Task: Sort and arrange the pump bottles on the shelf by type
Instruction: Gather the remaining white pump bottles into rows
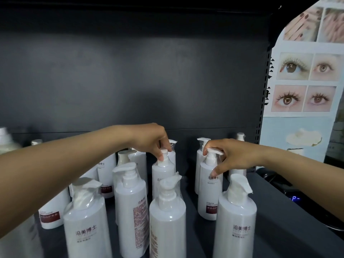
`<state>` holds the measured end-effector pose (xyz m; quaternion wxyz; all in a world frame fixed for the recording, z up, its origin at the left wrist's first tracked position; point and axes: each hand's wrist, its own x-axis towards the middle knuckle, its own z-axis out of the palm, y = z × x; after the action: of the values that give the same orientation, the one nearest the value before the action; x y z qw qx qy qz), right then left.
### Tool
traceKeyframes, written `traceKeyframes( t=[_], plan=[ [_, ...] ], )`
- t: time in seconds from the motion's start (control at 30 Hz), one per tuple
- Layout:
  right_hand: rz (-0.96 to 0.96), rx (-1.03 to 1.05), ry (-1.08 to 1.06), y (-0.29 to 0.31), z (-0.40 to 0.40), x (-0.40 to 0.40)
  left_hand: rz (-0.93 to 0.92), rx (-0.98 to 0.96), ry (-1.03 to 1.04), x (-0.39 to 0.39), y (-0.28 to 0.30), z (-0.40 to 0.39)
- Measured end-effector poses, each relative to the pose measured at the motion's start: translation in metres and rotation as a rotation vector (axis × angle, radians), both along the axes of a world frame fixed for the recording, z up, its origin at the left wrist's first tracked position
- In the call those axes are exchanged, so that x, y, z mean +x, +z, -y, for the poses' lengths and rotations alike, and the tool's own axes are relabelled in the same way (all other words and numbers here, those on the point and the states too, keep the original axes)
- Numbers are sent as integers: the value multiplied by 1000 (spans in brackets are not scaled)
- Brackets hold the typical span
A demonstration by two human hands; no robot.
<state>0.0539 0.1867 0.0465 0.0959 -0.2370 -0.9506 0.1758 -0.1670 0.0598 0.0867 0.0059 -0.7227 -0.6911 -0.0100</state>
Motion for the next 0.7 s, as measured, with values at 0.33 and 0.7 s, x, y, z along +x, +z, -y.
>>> traceKeyframes(
  t=[0.33, 0.7],
  plan=[
    [-49, 24, -14, -5, -2, 0, 1, 33, 51, 6, -2, -7],
    [-85, 59, -13, -9, 0, 4, 63, 29, 94, 12, -1, 2]
  ],
)
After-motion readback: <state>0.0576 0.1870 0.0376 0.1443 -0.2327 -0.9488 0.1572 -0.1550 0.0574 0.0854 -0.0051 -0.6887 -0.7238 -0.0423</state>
